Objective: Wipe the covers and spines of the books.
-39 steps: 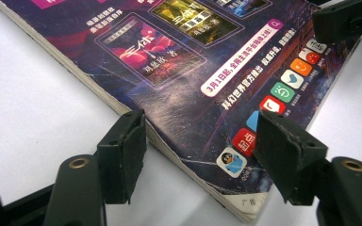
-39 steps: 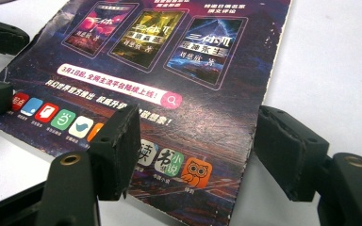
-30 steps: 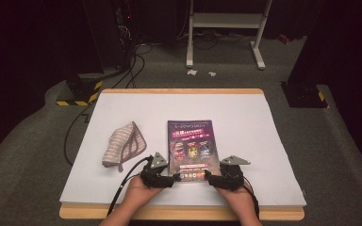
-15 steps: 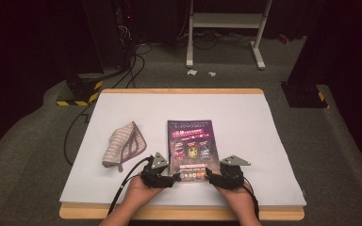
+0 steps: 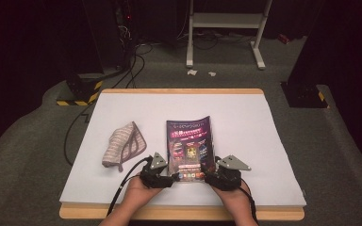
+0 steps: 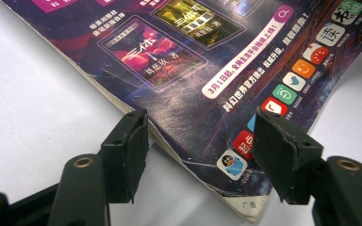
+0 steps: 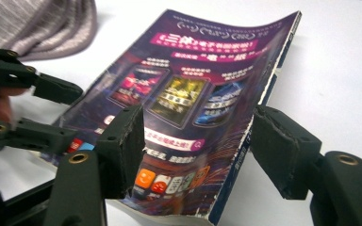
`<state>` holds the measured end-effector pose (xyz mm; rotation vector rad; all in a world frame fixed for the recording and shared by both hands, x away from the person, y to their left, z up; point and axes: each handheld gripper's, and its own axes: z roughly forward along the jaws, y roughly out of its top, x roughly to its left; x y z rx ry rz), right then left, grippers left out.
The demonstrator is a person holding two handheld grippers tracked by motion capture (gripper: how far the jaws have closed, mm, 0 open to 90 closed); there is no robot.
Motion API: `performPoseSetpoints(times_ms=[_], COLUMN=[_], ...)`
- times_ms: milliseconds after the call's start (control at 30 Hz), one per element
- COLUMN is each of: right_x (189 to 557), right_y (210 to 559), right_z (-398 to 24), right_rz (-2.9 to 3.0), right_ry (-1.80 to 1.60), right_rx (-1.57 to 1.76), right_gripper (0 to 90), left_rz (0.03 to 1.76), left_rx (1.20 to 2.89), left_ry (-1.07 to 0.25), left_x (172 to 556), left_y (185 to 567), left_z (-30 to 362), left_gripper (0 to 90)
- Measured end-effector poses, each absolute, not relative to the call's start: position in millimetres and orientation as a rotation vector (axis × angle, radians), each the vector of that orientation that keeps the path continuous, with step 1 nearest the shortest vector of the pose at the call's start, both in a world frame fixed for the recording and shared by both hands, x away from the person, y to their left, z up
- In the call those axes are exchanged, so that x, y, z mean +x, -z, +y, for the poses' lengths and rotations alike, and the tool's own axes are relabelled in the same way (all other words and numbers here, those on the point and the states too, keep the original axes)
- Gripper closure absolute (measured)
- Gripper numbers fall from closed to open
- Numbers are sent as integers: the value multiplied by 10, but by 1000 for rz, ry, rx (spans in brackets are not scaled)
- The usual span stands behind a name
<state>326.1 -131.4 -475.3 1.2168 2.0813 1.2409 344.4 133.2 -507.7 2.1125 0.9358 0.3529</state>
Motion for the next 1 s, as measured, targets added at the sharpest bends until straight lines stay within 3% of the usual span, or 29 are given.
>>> performPoseSetpoints(times_ms=[67,267,433,1000], right_x=[3249,3115,3152,3416], right_y=[4736,4702,4605,5038], right_z=[-1313,-1013,-1285,-1513], right_rz=[2141,2195,2099,2176], right_ry=[-1339,-1276,-1276,-1041], right_rx=[1194,1057,1139,1325], right_gripper=[426,406,402,345], left_rz=[929,922,917,903], left_rx=[2104,2107,2112,2131], left_ry=[-338,-340,-337,-350], left_x=[3445,3446,3451,3405], left_y=[5084,5082,5077,5060], left_z=[1324,1321,1325,1314], left_gripper=[389,394,397,400])
